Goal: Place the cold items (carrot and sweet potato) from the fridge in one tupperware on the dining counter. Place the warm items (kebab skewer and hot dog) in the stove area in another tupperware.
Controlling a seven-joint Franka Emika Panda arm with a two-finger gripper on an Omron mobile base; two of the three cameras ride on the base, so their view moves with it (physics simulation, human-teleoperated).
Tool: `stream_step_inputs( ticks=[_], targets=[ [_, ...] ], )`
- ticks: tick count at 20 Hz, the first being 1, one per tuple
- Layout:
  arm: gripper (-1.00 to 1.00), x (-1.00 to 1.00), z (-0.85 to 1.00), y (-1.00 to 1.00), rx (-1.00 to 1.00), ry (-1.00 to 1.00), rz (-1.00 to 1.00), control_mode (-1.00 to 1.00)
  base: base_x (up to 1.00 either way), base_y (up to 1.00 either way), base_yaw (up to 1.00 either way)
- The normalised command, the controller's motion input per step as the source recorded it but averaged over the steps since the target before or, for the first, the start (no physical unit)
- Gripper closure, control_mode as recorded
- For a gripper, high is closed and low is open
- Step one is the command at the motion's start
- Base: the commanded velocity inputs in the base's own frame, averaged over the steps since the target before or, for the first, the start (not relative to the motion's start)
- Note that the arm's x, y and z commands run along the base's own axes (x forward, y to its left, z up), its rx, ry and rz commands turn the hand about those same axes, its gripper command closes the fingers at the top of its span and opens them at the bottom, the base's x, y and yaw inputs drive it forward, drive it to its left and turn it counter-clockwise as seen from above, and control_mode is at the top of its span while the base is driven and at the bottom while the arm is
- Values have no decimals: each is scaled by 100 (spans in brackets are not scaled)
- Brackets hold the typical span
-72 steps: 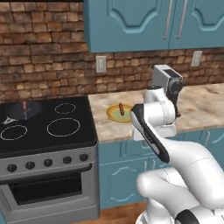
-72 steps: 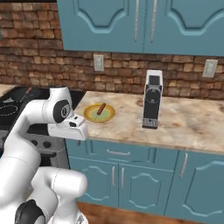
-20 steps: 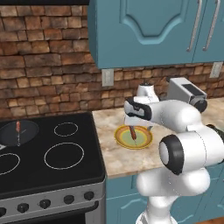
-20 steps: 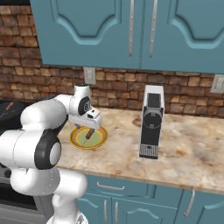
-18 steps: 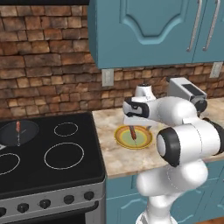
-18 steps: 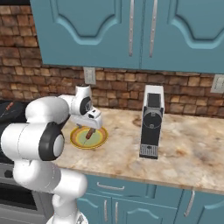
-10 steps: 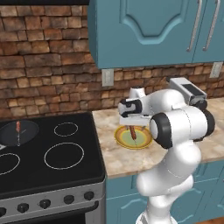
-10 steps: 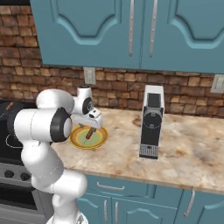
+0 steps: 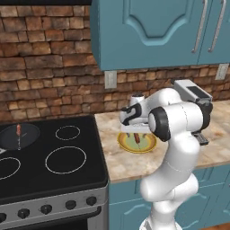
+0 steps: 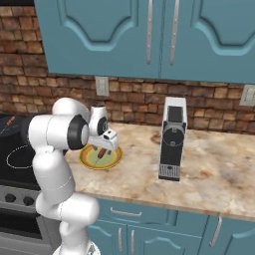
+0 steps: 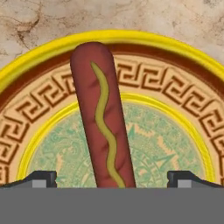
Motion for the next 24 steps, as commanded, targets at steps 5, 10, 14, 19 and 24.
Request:
stream_step_inputs(
  ticks=[5, 10, 14, 19, 24],
  targets=[
    [-100, 0, -23, 0, 0, 0, 0, -100, 0, 0, 0],
    [100, 0, -15, 0, 0, 0, 0, -100, 0, 0, 0],
    [100, -3, 0, 0, 0, 0, 0, -100, 0, 0, 0],
    [100, -68, 22, 0, 0, -3, 0, -100, 0, 0, 0],
    [100, -100, 79, 0, 0, -12, -2, -100, 0, 0, 0]
  ],
)
